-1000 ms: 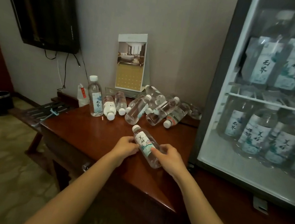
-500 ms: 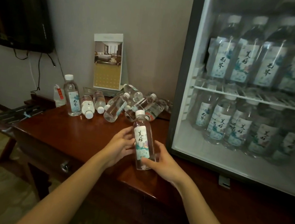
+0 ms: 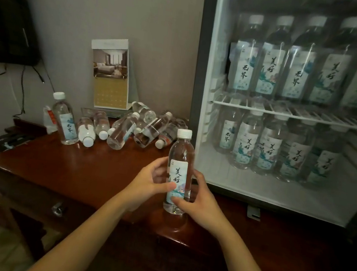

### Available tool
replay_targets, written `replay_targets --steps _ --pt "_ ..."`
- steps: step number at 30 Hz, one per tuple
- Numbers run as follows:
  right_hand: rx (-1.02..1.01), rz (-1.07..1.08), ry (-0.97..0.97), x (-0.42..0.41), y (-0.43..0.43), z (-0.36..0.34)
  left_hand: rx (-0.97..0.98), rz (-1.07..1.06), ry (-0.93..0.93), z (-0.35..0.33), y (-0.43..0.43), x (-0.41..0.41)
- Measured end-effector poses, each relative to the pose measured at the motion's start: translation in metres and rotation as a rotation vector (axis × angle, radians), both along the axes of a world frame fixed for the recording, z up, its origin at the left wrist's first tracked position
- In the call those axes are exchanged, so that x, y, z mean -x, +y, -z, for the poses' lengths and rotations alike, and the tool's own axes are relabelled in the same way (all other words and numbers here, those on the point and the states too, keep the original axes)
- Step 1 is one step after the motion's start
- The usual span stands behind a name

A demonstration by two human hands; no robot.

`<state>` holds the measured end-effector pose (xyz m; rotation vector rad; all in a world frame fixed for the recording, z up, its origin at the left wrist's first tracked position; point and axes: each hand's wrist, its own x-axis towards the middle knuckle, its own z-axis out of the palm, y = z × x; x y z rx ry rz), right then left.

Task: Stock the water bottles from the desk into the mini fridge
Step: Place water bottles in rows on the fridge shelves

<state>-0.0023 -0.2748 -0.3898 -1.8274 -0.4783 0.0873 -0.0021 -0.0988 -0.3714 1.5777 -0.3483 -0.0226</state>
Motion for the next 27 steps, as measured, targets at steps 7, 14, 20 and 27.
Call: replay_targets --steps 7,14,20,27 --pt "-0.076 0.179 -0.152 -0.021 -0.046 -0.019 0.014 0.045 -0.117 -0.020 -0.061 -0.028" --pt "-0.059 0.250 -0.239 -0.052 -0.075 -0.030 -0.069 0.012 -0.134 -0.033 -0.109 -0.061" --pt "-0.051 0.255 -0.208 -0.071 -0.079 -0.024 -0.097 -0.079 -0.101 -0.026 -0.120 -0.077" --pt "0.048 0.403 -0.192 -0.088 -0.078 -0.024 -0.143 -0.259 -0.173 -0.019 -0.134 -0.087"
